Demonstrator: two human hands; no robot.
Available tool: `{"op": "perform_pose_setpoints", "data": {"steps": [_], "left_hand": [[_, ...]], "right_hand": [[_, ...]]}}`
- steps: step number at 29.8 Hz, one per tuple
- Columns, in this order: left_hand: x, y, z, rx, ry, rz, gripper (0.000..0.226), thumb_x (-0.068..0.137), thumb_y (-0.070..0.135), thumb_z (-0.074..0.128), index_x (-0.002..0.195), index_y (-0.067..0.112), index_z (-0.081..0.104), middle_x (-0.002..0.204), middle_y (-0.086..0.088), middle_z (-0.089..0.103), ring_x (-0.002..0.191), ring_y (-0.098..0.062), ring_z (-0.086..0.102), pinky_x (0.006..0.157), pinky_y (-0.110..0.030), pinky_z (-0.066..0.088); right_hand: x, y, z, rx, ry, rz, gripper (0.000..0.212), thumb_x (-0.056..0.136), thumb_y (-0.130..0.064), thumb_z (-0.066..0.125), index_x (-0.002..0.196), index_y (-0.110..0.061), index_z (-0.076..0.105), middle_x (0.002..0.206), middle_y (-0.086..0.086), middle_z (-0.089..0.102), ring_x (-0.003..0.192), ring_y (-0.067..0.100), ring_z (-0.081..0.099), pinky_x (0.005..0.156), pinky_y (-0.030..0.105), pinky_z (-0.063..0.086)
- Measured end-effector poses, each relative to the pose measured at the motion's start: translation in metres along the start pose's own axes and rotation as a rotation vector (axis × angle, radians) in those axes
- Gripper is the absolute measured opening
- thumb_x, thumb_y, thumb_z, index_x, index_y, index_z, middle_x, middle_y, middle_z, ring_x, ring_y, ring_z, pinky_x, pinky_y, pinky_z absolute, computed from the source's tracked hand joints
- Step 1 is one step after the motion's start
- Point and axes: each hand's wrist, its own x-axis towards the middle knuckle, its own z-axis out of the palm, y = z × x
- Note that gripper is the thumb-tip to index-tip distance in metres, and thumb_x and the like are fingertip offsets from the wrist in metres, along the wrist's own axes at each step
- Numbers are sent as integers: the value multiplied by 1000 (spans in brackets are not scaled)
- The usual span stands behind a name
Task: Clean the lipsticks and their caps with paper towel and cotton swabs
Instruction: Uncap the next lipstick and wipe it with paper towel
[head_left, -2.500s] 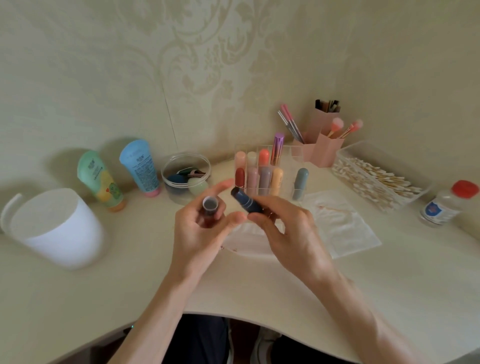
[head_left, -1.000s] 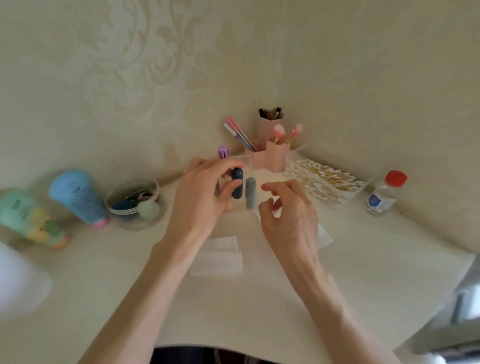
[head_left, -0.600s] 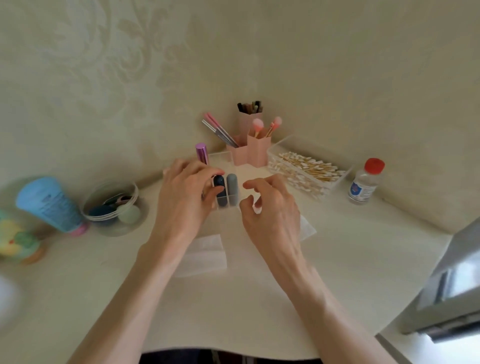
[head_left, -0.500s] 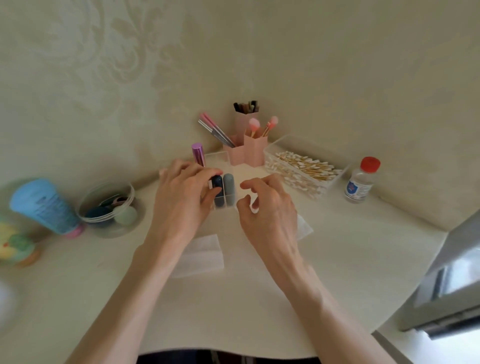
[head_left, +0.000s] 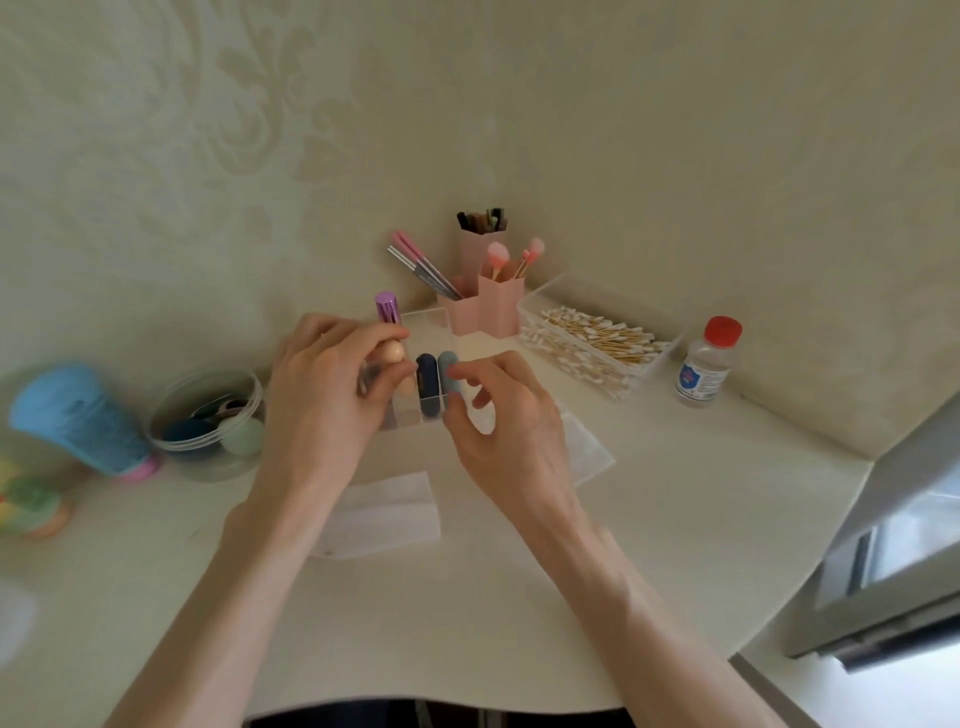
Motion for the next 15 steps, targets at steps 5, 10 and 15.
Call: {"op": "perform_pose_setpoints", "data": {"steps": [5, 10, 15], "left_hand": [[-16, 20, -26, -173, 20, -47, 31, 84, 46, 79, 99, 20, 74, 93, 11, 73, 85, -20, 63, 81, -45, 49], [-37, 18, -36, -251, 7, -132, 33, 81, 49, 77, 95, 20, 75, 90, 12, 73, 81, -11, 61, 83, -25, 42], [-61, 16, -39, -389, 109, -317, 26, 82, 42, 80, 93, 19, 76, 84, 7, 71, 81, -14, 62, 80, -25, 47]], "right_hand": [[-4, -9, 3, 163, -57, -148, 30, 93, -27, 80, 120, -18, 73, 102, -11, 65, 85, 6, 61, 77, 25, 50], [-9, -11, 8, 207, -106, -217, 20, 93, -29, 81, 109, -18, 78, 91, -9, 72, 83, 8, 62, 76, 33, 51], [-14, -10, 19, 81, -98, -334, 20, 94, -31, 79, 107, -15, 77, 96, -3, 73, 87, 19, 65, 78, 37, 51]]}}
